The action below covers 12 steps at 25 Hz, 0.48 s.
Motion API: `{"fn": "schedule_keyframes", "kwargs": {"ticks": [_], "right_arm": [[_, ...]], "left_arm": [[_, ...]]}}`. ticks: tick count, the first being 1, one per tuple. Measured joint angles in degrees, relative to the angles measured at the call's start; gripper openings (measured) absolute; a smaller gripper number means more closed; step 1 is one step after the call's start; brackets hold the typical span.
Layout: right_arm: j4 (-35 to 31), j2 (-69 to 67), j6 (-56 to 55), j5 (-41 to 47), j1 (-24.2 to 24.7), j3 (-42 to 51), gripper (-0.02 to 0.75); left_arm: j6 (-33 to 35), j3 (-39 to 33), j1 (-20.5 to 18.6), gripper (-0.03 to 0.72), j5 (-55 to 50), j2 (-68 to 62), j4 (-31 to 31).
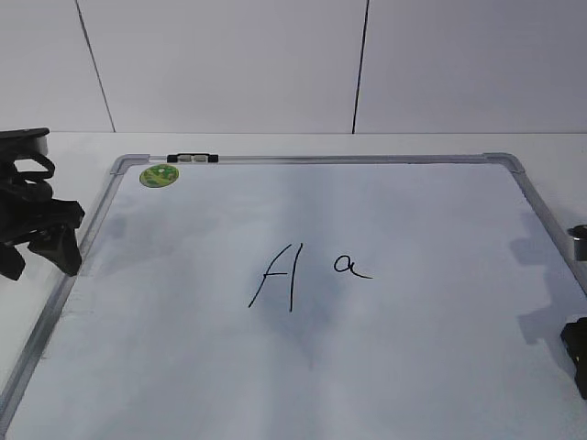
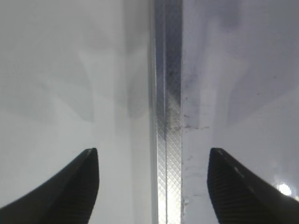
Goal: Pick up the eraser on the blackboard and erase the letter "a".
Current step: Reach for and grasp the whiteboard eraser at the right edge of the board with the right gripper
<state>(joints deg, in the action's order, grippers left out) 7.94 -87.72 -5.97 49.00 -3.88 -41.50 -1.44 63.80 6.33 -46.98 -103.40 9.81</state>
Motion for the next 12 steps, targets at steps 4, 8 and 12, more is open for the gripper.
{"fn": "schedule_keyframes", "kwargs": {"ticks": [4, 8, 12], "right_arm": [[0.0, 0.0, 0.0, 0.1, 0.0, 0.0, 0.536], [0.0, 0.0, 0.0, 0.1, 0.0, 0.0, 0.535], [0.0, 0.0, 0.0, 0.1, 0.0, 0.0, 0.535]], "left_arm": [[0.0, 0.0, 0.0, 0.536, -0.3, 0.0, 0.0], [0.0, 0.0, 0.0, 0.488, -0.4, 0.0, 0.0], [0.0, 0.0, 0.0, 0.441, -0.4, 0.0, 0.0]]}}
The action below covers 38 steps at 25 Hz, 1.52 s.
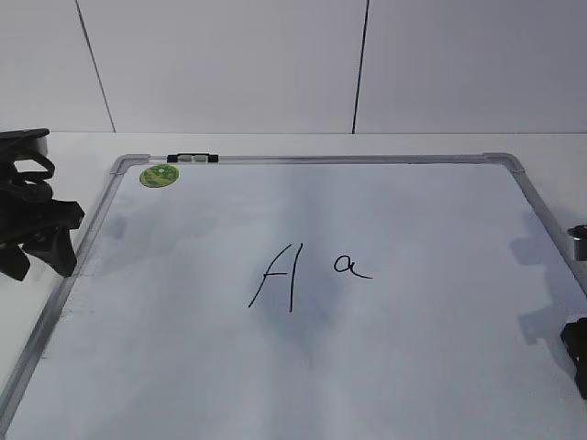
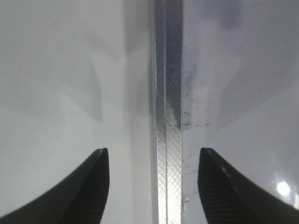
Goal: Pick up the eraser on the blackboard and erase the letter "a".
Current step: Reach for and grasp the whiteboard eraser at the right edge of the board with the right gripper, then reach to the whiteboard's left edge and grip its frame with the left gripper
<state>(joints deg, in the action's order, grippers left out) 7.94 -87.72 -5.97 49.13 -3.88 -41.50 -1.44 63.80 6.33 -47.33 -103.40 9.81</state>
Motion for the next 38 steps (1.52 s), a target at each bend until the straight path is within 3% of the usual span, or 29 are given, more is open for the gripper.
{"fn": "schedule_keyframes", "kwargs": {"ticks": [31, 34, 38], "right_arm": [[-0.2, 0.0, 0.0, 0.0, 0.0, 0.0, 0.535], [-0.2, 0.0, 0.0, 0.0, 0.0, 0.0, 0.535], [-0.2, 0.0, 0.0, 0.0, 0.0, 0.0, 0.535]], "left_arm": [[0.1, 0.1, 0.0, 0.422, 0.7, -4.4, 0.1], [0.1, 0.1, 0.0, 0.391, 0.5, -4.4, 0.6], [0.2, 0.1, 0.0, 0.27, 0.4, -4.4, 1.9]]}}
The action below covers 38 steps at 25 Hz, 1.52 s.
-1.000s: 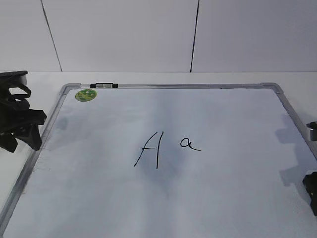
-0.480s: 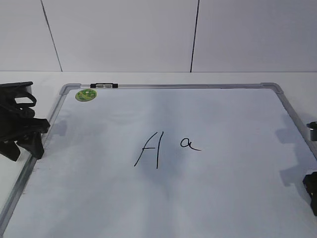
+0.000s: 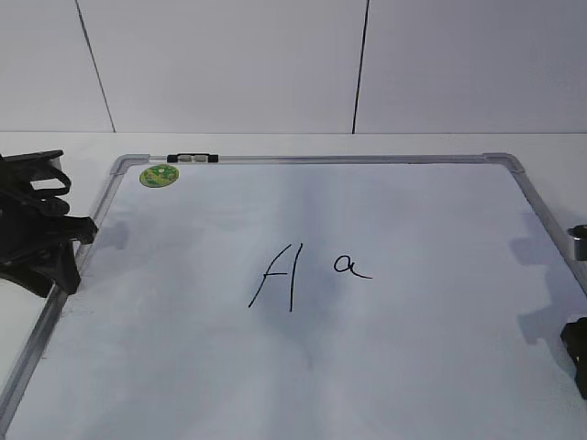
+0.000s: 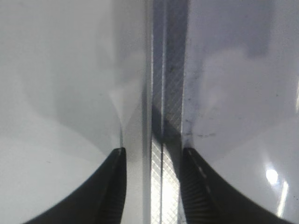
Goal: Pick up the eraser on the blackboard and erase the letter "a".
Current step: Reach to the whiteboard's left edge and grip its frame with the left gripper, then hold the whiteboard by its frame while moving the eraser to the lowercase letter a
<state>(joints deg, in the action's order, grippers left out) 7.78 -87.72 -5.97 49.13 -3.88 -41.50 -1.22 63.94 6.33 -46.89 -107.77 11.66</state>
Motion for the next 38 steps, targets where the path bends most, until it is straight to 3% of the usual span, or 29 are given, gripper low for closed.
{"fn": "schedule_keyframes", "kwargs": {"ticks": [5, 20, 26, 38], "right_arm": [[0.0, 0.0, 0.0, 0.0, 0.0, 0.0, 0.535], [-2.0, 1.2, 0.0, 3.7, 0.0, -4.2, 0.535], [-7.4, 2.1, 0.1, 5.4, 0.0, -10.9, 0.535], [-15.9, 0.0, 12.9, 4.5, -0.2, -12.7, 0.535]], "left_arm": [[0.3, 0.0, 0.0, 0.177, 0.0, 0.0, 0.9], [0.5, 0.0, 0.0, 0.137, -0.1, 0.0, 1.2], [0.5, 0.0, 0.0, 0.135, -0.1, 0.0, 1.3], [0.5, 0.1, 0.0, 0.131, -0.3, 0.0, 1.3]]}}
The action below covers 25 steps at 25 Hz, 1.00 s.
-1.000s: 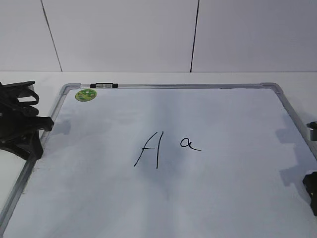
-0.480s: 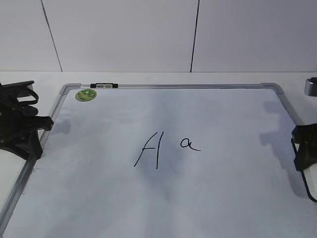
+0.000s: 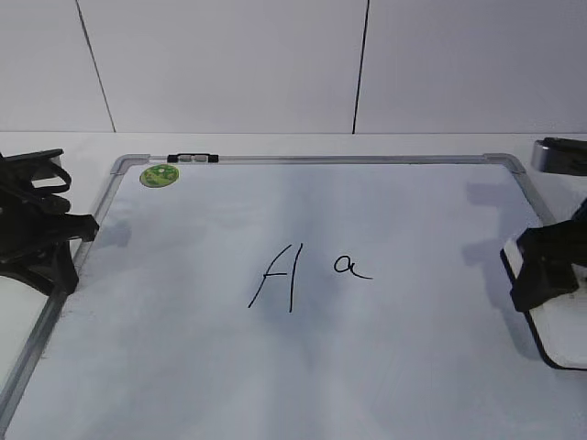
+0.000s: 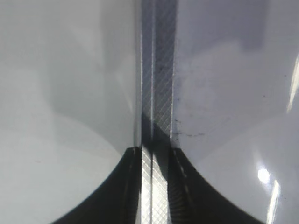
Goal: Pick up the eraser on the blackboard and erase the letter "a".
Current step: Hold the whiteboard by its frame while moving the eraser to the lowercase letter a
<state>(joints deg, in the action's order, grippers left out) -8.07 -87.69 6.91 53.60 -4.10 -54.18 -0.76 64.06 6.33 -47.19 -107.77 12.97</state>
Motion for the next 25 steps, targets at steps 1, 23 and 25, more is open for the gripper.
{"fn": "schedule_keyframes", "kwargs": {"ticks": [1, 23, 25], "right_arm": [[-0.8, -0.4, 0.8, 0.0, -0.2, -0.1, 0.535], [9.4, -26.5, -0.4, 11.0, -23.0, -31.7, 0.535], [9.4, -28.0, -0.5, 10.0, -23.0, -32.0, 0.535]], "left_arm": [[0.0, 0.0, 0.0, 0.13, 0.0, 0.0, 0.0], [0.0, 0.1, 0.0, 0.099, -0.5, 0.0, -0.1], [0.0, 0.1, 0.0, 0.098, -0.5, 0.0, -0.1]]}}
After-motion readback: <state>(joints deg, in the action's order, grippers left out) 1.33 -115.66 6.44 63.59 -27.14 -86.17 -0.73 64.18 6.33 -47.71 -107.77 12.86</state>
